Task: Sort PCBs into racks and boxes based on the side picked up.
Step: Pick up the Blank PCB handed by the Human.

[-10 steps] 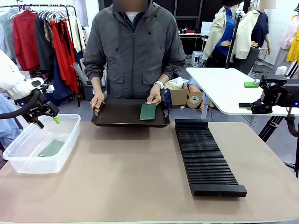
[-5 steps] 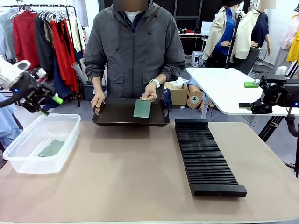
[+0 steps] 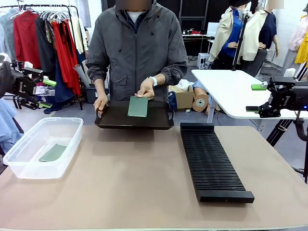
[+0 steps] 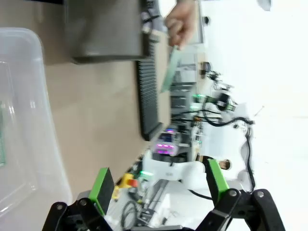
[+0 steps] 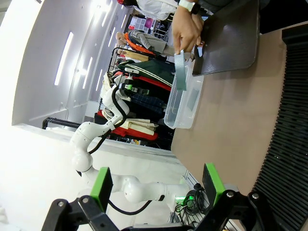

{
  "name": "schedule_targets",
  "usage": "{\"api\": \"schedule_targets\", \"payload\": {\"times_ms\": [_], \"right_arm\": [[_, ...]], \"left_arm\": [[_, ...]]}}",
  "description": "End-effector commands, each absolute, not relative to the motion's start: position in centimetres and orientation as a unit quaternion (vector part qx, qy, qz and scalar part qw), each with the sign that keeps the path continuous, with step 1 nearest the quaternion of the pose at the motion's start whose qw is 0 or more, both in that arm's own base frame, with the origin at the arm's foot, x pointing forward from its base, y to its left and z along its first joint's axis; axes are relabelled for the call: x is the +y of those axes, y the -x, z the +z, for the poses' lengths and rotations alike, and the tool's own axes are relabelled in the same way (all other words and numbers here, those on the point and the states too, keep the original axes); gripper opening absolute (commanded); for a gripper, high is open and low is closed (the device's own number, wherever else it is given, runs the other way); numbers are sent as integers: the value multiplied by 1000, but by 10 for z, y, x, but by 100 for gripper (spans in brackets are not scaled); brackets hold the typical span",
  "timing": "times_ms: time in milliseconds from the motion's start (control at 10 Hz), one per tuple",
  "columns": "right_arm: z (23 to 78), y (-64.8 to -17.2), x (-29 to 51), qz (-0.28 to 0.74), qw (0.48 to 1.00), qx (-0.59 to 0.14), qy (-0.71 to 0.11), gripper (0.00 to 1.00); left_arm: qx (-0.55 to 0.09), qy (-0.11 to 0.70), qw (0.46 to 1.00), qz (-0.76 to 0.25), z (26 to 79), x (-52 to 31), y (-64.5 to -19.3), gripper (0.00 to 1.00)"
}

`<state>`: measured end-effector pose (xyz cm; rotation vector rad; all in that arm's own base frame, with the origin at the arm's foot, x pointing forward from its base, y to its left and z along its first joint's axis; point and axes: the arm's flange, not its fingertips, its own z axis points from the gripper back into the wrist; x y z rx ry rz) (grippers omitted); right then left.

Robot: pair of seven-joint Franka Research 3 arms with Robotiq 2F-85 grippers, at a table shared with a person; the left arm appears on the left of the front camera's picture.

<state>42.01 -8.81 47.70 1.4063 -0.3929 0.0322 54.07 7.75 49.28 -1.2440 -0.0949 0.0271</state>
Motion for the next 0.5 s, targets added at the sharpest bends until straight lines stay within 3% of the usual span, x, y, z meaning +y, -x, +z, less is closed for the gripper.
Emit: {"api": "schedule_targets", "payload": {"times_ms": [0, 400], "right_arm": [[480, -419, -90, 18, 747, -175, -642, 100], [480, -419, -90, 18, 747, -175, -642, 100]], "left_arm": [[-39, 624, 780, 26, 488, 77, -530, 100], [-57, 643, 763, -1, 481, 77, -521, 100]]}}
